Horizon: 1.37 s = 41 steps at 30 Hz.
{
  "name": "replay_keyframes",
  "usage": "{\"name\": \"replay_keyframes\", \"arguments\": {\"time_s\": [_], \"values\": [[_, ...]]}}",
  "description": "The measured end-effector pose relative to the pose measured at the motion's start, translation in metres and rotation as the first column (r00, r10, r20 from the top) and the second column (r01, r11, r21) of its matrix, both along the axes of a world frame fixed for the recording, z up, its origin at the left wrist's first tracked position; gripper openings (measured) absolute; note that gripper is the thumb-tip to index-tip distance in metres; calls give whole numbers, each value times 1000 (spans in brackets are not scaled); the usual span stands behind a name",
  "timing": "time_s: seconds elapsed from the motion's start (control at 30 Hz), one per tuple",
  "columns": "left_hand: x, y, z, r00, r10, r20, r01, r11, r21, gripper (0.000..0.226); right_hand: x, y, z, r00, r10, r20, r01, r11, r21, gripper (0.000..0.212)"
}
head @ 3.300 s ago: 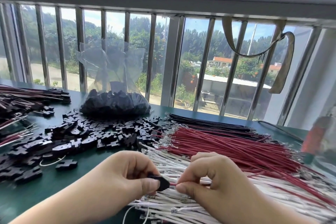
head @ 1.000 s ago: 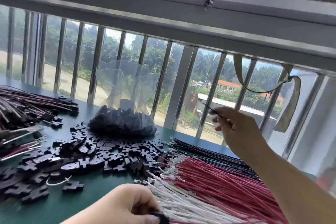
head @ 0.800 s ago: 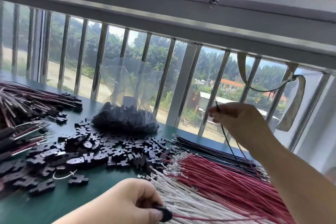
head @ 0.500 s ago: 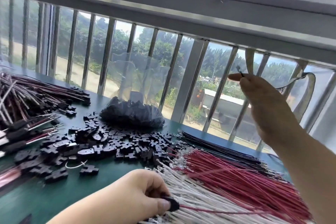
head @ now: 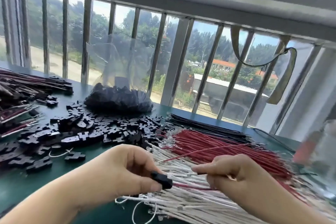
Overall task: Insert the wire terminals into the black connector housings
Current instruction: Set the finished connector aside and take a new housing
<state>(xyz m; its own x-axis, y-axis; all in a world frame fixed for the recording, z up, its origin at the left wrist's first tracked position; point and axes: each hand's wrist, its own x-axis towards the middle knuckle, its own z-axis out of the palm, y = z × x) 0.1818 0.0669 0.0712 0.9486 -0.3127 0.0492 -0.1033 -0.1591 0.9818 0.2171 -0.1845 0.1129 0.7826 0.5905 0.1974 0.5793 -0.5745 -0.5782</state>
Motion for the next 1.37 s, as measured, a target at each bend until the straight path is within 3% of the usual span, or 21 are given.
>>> {"name": "replay_keyframes", "arguments": {"time_s": [0.13, 0.37, 0.47, 0.67, 1.0, 1.27, 1.37], "values": [[3, 3, -2, 1000, -5, -22, 7, 995, 102, 51, -2, 5, -14, 1000, -28, 7, 27, 994, 106, 19], [4, 6, 1, 1000, 6, -29, 0, 982, 191, 66, -10, 20, -18, 988, -66, 139, 41, 984, 176, 15], [0, 4, 5, 1000, 18, -9, -16, 981, 191, 62, -13, 21, -19, 986, -53, 159, 26, 986, 164, 16], [-6, 0, 12, 999, 32, 4, -32, 987, 158, 31, -15, 27, -25, 977, -26, 210, -3, 991, 134, 18], [-9, -2, 15, 997, 57, 57, -67, 979, 193, 37, -18, 30, -24, 983, -12, 182, -15, 989, 145, 14], [-11, -7, 12, 995, 43, 91, -53, 992, 112, 33, -22, 30, -26, 932, -36, 360, -28, 985, 170, 8], [-11, -10, 11, 996, 45, 82, -52, 995, 86, 25, -20, 29, -24, 958, -20, 287, -36, 981, 189, 10]]}}
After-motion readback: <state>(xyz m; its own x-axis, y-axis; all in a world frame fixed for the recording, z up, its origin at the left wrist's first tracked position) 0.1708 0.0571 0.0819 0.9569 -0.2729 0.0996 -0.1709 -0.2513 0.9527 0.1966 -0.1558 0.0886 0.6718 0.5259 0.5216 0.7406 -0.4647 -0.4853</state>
